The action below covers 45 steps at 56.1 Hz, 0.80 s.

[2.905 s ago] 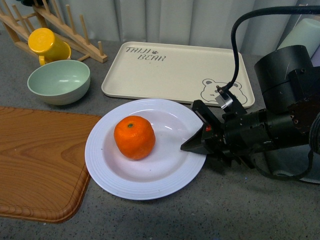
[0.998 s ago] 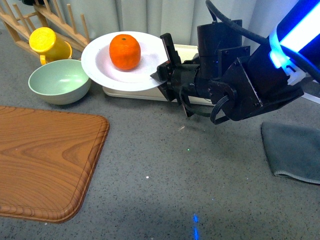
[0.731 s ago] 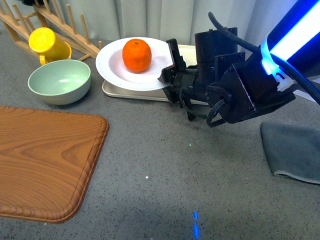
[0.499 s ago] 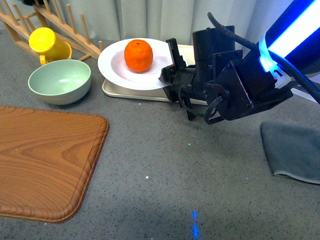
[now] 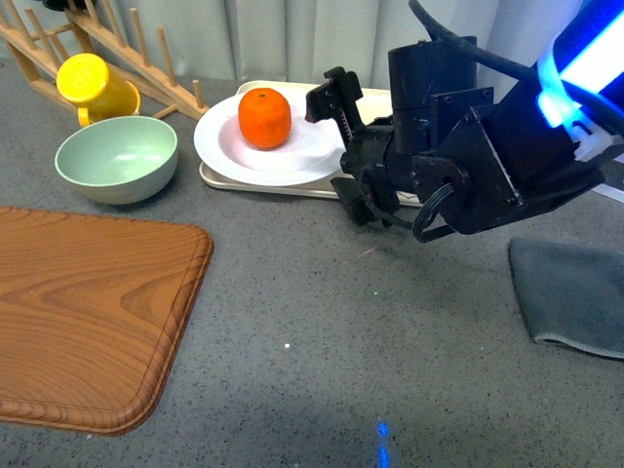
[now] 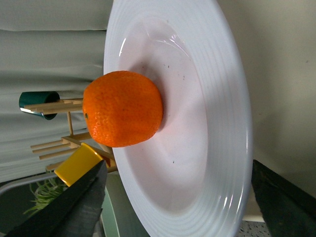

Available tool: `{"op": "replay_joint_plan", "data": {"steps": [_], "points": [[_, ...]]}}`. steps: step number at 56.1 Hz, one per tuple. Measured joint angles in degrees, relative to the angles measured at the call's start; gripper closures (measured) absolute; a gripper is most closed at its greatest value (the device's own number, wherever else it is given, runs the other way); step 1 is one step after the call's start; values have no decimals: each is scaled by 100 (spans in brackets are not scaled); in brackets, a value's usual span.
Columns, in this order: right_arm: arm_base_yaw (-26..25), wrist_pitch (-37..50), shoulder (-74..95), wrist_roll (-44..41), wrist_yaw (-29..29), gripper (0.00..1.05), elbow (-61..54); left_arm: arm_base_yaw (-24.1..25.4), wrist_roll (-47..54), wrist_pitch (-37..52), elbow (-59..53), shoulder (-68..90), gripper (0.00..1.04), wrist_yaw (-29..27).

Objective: Place orange and plate with both arms

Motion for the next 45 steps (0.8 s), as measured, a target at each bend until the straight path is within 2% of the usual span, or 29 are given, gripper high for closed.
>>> {"op": "replay_joint_plan", "data": {"steps": [3,15,27,35,45], "points": [[0,44,-168,-422,199,7,-203,0,2,0,0,0,7,0],[0,424,-1008,-2468,1316,9,-1178,0,0,0,0,0,7,0],[-50,1381,-2295,-5495,2260,9,-2712,0,0,0,0,0,7,0],[-197,1993,-3150,-6916,2404,9,-3788,0,2,0,0,0,7,0],[-474,1893,-4406,-7482,2273,9,-5029,0,0,0,0,0,7,0]]}}
